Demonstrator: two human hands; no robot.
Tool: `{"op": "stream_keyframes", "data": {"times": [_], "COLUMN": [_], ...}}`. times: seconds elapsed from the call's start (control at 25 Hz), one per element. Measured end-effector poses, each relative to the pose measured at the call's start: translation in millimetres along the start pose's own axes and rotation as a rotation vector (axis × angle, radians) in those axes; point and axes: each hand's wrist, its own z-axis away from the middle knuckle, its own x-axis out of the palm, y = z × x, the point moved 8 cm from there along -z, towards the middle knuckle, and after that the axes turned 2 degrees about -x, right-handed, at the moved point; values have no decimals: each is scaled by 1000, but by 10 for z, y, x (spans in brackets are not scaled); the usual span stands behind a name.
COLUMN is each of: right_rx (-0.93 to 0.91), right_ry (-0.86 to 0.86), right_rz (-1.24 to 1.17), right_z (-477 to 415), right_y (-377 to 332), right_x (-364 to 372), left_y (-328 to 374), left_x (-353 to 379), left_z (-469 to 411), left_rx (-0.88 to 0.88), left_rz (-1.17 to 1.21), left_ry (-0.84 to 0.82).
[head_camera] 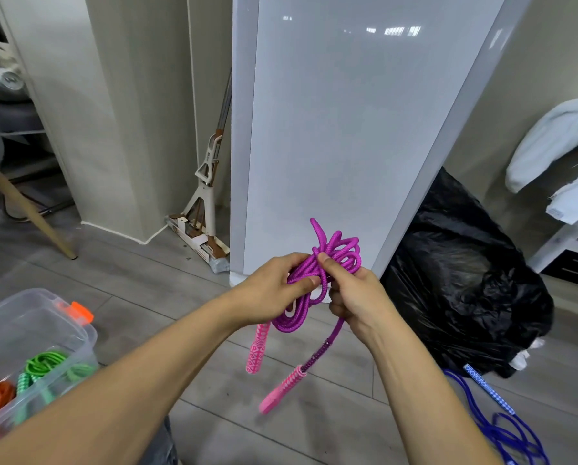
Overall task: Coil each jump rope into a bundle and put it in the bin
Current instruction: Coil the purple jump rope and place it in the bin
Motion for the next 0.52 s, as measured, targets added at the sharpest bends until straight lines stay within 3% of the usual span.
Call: {"op": "stream_keyframes", "data": {"times": [0.12,0.32,0.4,0.52], "right_rx": [68,105,41,-76], "right_ry": [-70,-241,-269,-254], "right_rz": [81,2,93,418], "right_z": [81,133,117,119], "right_y": [-71,-89,-73,-71], "right_x": [-34,32,37,78], "left_y": [65,-22,-83,-294], "left_x": [-80,-342,-440,-542], "left_z": [-8,9,15,-12], "left_rx": [10,-99,-133,-232], "left_rz": [44,284,394,404], "left_ry": [127,368,470,610]}}
